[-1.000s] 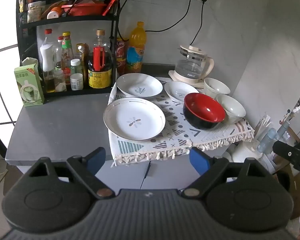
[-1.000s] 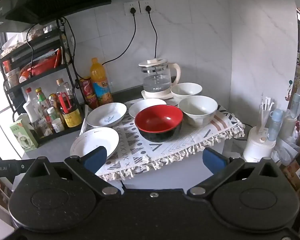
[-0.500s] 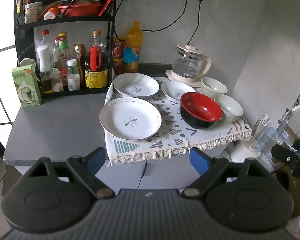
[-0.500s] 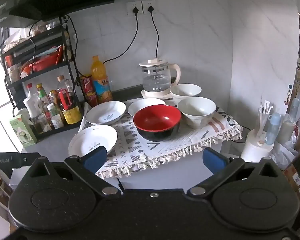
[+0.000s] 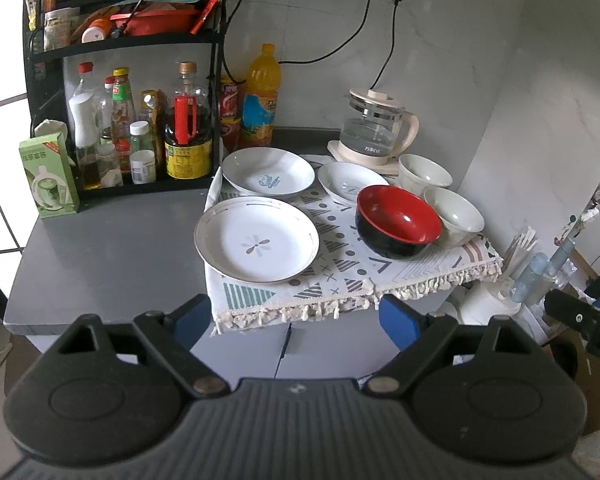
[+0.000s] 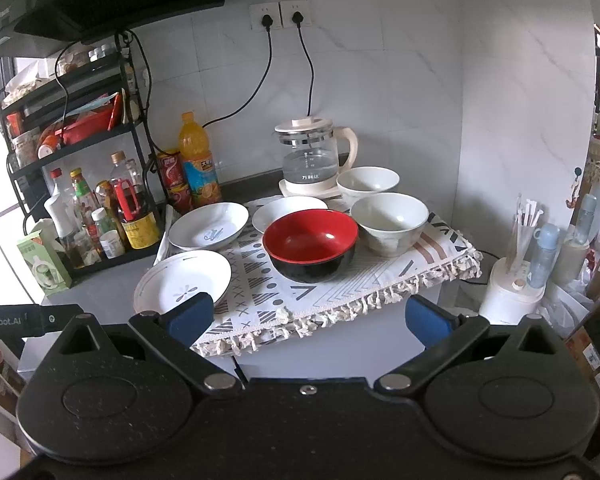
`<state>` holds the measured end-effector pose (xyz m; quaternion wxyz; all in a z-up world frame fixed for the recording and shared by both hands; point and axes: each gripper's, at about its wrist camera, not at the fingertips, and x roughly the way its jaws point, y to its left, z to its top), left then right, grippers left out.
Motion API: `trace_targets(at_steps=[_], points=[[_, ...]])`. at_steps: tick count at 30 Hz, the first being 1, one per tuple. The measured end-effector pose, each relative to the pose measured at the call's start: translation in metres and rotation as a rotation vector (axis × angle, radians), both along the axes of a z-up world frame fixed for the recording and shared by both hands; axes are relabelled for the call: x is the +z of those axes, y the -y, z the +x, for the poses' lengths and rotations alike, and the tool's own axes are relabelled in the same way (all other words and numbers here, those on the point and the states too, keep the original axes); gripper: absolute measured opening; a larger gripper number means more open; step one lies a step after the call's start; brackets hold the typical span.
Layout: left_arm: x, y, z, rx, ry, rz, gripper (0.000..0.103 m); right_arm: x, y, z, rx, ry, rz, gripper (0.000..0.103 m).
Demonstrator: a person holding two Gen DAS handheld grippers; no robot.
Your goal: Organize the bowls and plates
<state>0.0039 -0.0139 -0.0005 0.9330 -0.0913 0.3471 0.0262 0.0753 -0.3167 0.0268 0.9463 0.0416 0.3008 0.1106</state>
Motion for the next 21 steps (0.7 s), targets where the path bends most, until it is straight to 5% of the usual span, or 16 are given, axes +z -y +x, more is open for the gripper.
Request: trace_targets(at_steps=[21], points=[[-0.001, -0.002, 0.017, -0.016, -0.004, 0.008, 0.089, 0.000, -0.007, 0.009, 0.003, -0.005, 0.004, 0.103]])
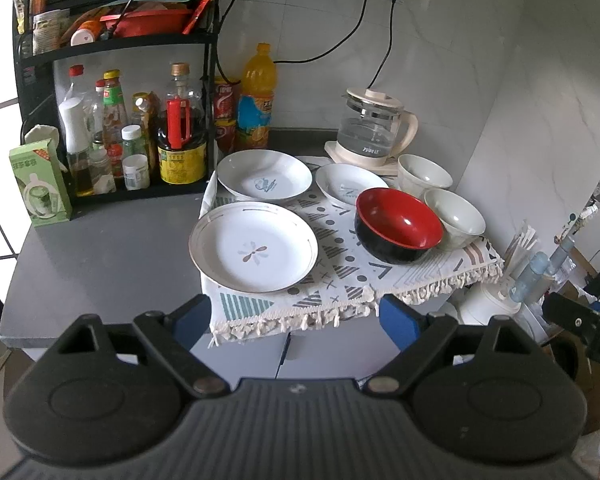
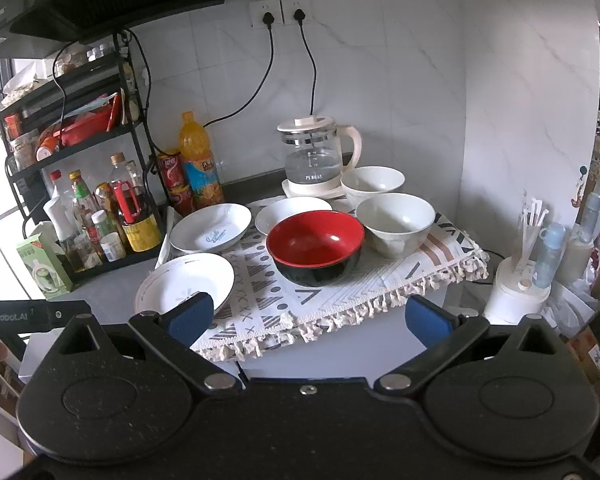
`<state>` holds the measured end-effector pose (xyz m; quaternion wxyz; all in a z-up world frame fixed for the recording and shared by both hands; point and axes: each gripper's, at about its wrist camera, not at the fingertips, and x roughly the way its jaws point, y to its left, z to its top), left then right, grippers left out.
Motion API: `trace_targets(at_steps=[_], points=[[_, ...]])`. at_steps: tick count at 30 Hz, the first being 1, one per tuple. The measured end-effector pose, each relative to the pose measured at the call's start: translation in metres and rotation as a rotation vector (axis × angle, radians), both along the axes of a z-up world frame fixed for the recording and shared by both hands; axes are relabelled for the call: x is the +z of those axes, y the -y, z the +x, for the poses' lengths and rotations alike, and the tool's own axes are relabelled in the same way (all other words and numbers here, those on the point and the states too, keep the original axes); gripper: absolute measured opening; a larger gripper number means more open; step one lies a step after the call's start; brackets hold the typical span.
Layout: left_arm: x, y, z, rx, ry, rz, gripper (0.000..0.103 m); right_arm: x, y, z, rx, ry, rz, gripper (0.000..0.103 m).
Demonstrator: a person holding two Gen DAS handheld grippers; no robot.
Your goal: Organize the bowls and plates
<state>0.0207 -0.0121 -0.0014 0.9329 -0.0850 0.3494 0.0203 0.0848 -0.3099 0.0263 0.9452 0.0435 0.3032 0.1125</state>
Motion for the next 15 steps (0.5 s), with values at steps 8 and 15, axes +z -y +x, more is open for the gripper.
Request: trace_targets(at_steps=[8, 15], points=[[-0.001, 0.002, 0.006, 0.003, -0.003, -0.005, 0.090, -0.001, 0.000, 0.005, 0.000, -0.007, 0.003, 0.103], [0.001, 0.002, 0.009, 0.007, -0.007, -0.002, 0.090, -0.002, 0.004, 0.011, 0.004, -0.010, 0.008, 0.103]])
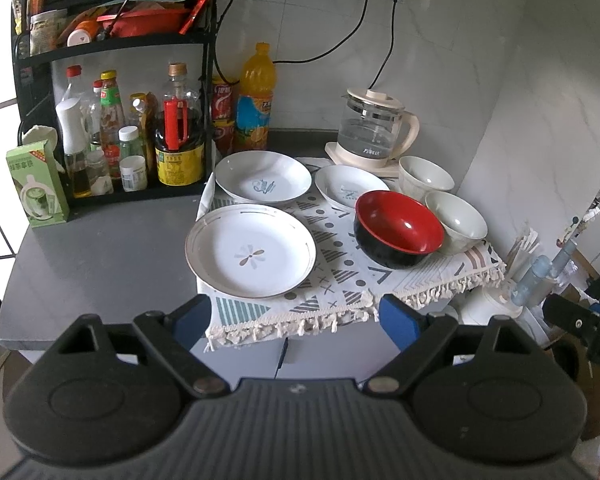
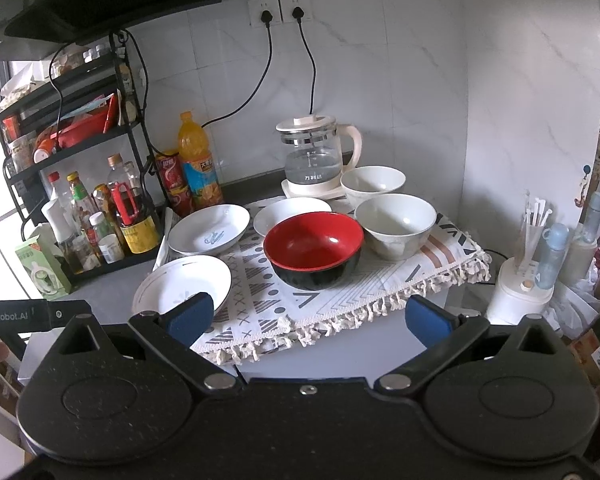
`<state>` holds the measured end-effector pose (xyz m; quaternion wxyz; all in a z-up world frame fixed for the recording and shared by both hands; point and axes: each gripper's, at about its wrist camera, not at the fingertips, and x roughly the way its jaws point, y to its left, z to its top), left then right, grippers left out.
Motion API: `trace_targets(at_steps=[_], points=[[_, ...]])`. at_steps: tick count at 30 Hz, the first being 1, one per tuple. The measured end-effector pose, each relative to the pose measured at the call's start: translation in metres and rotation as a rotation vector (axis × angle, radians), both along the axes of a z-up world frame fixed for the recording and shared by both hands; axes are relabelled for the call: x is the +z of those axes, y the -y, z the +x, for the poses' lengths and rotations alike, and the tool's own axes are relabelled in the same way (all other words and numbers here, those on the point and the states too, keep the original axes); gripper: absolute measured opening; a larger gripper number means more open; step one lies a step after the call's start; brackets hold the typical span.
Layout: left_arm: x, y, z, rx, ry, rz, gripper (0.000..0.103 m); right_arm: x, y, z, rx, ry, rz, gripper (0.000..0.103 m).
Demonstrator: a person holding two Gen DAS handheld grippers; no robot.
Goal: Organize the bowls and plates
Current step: 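Move both grippers toward the large white bowl beside the red bowl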
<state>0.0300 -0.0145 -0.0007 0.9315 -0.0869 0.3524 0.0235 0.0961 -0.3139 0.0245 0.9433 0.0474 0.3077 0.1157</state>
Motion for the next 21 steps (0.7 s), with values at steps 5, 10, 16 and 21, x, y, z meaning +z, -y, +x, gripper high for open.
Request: trace_targets(at_steps=[5, 10, 16, 21], points=[[0.001, 0.000, 0.003, 0.003, -0.007, 0.003, 0.090, -0.001, 0.003, 0.003, 0.000, -0.006, 0.007, 0.103], [0.002, 0.002, 0.007, 0.006, -0.013, -0.001, 0.089, -0.004, 0.006, 0.009, 0.004, -0.017, 0.009, 0.103], [-0.007, 0.007, 0.024, 0.006, -0.023, -0.002, 0.090, -0.012, 0.010, 0.022, -0.001, -0.024, 0.017, 0.103], [-0.015, 0.012, 0.045, 0.004, -0.038, 0.004, 0.089, -0.023, 0.015, 0.040, -0.008, -0.041, 0.013, 0.103]])
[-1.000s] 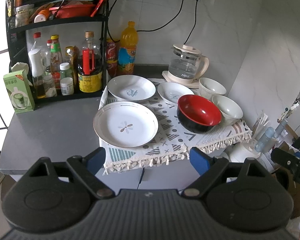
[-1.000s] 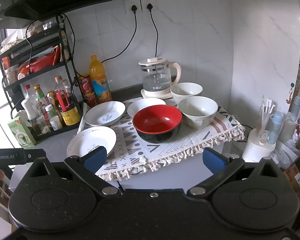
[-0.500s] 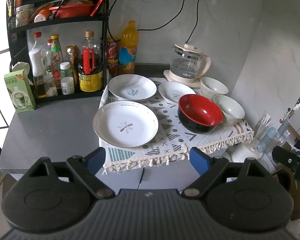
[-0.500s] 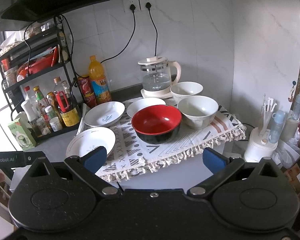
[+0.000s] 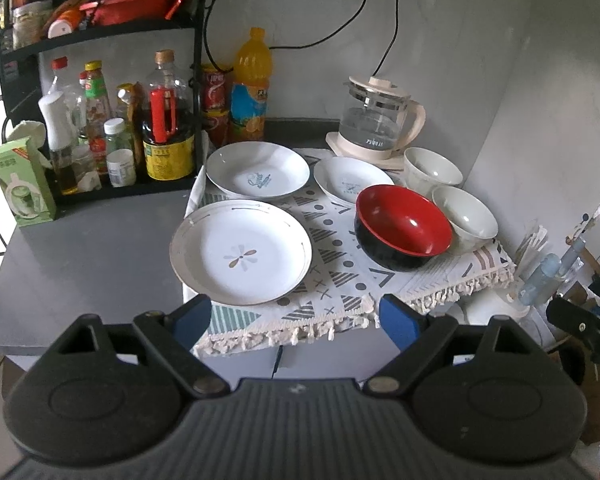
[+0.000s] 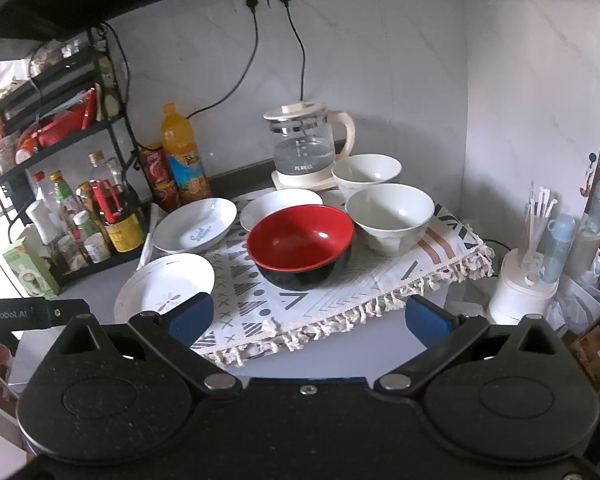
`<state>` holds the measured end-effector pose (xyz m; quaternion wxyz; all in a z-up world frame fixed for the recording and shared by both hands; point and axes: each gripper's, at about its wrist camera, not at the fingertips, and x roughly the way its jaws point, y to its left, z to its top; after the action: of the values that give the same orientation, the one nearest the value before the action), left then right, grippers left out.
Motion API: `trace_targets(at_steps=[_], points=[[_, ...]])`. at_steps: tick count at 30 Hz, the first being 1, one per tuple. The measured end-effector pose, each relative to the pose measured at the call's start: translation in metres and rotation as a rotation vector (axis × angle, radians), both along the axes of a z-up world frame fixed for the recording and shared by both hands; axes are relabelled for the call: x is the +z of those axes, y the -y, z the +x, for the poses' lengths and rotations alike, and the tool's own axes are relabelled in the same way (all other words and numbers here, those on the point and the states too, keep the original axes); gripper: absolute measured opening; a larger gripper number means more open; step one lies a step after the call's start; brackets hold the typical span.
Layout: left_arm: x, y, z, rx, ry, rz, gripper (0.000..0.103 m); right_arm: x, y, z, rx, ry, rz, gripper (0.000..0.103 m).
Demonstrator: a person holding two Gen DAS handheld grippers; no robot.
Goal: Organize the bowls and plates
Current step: 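Move both grippers toward the large white bowl beside the red bowl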
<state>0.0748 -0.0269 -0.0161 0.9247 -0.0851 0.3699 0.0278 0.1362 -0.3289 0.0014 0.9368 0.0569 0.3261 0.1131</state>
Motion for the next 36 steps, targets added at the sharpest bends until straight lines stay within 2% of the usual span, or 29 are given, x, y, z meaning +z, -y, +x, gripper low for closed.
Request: trace_targets(at_steps=[10, 28, 32, 36], points=[[-0.011, 0.018, 0.056, -0.032, -0.028, 0.000, 0.089, -0.014, 0.009, 0.043, -0.001, -0.037, 0.011, 0.103], [-0.023, 0.054, 0.178, -0.095, -0.060, -0.047, 0.088, -0.032, 0.032, 0.145, -0.040, -0.075, 0.019, 0.103], [-0.023, 0.066, 0.202, -0.119, -0.069, -0.027, 0.088, -0.036, 0.036, 0.165, -0.073, -0.095, 0.023, 0.103], [-0.026, 0.075, 0.225, -0.133, -0.072, -0.040, 0.088, -0.040, 0.039, 0.181, -0.121, -0.091, -0.007, 0.103]])
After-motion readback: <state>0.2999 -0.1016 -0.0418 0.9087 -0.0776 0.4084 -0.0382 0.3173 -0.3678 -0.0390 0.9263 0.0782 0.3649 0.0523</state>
